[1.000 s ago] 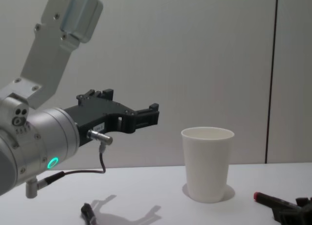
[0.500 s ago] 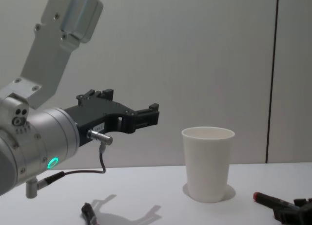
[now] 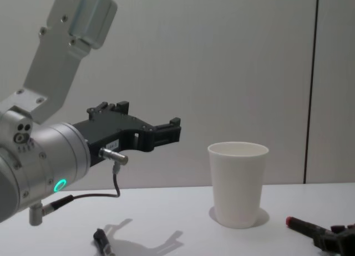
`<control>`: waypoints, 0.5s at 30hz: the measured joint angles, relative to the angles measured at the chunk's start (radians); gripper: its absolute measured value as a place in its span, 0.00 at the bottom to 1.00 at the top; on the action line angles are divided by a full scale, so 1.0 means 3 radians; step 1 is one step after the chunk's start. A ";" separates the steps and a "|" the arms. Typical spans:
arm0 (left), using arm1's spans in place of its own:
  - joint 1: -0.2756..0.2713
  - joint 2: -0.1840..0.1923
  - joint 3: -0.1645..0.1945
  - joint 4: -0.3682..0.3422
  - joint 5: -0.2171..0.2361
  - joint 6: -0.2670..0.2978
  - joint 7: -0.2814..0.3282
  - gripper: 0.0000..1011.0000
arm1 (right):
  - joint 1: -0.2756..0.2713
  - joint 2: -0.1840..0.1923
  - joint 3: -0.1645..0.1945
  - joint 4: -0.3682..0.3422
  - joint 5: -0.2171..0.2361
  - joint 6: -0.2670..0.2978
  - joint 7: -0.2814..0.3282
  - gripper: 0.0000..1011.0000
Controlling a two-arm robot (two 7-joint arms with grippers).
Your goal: Place the pen into the pen holder.
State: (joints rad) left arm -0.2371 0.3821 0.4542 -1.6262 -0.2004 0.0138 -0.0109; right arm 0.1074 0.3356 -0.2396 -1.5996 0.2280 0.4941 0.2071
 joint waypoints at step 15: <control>0.0000 0.0000 0.0000 0.0000 0.0000 0.0000 0.0000 0.99 | 0.0003 0.0003 -0.0003 0.0010 -0.0044 -0.0030 0.0027 0.26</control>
State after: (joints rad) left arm -0.2371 0.3821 0.4542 -1.6262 -0.2004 0.0138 -0.0109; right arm 0.1082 0.3364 -0.2405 -1.5966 0.2149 0.4851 0.2151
